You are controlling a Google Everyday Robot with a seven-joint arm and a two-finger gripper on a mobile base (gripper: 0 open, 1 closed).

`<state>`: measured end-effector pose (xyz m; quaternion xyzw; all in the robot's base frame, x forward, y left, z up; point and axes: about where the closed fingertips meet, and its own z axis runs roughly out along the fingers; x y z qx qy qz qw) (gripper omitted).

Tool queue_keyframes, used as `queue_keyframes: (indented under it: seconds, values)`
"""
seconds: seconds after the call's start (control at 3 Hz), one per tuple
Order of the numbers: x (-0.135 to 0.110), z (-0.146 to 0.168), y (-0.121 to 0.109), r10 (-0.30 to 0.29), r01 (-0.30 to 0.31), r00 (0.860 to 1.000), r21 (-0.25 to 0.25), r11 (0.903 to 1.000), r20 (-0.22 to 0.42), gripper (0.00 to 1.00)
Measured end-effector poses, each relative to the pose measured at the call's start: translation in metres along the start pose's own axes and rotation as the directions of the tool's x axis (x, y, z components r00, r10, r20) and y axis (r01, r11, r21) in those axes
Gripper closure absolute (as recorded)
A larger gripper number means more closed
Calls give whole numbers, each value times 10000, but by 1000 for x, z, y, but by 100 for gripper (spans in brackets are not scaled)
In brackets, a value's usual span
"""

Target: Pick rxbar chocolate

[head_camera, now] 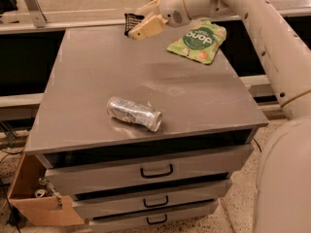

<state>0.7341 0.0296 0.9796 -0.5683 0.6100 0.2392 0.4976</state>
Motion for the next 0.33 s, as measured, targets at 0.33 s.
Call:
queue_keyframes:
  seconds: [0.33]
  values:
    - [0, 0, 0, 0, 0, 10000, -2, 10000, 0, 100]
